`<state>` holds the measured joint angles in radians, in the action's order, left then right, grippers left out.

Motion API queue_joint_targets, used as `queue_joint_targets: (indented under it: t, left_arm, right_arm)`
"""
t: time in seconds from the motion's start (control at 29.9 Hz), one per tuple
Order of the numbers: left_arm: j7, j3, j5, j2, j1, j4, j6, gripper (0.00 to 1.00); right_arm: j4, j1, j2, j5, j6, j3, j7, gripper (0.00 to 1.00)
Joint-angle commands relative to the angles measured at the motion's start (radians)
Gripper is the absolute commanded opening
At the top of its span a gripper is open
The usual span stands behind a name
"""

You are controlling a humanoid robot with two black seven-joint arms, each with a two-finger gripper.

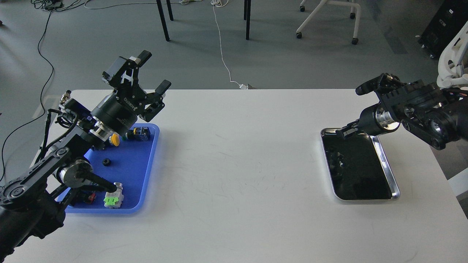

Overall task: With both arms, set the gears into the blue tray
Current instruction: 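Lift the second black gear off the metal tray with the right gripper, then carry the gear toward the left gripper and set it on the table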

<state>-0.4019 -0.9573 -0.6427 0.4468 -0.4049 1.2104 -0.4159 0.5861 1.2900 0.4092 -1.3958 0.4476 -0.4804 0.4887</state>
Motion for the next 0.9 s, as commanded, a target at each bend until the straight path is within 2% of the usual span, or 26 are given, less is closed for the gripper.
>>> queue_joint_targets:
  t: [0.0,0.2,0.6,0.87]
  left_arm:
    - [0.0,0.0,0.0,0.0,0.0,0.0,0.0,0.98]
    - [0.0,0.0,0.0,0.0,0.0,0.0,0.0,0.98]
    - [0.0,-0.001,0.0,0.013,-0.002,0.0,0.0,0.98]
    - [0.0,-0.014,0.0,0.016,0.0,0.0,0.0,0.98]
  right_arm:
    - [0.084,0.069,0.022,-0.002,0.019,0.002,0.0,0.17]
    - [0.175,0.166,-0.03,-0.002,0.039,0.002,0.0,0.17]
    - [0.162,0.186,-0.397,0.001,0.041,-0.017,0.0,0.16]
    - [0.147,0.15,-0.409,0.015,0.029,-0.066,0.0,0.16]
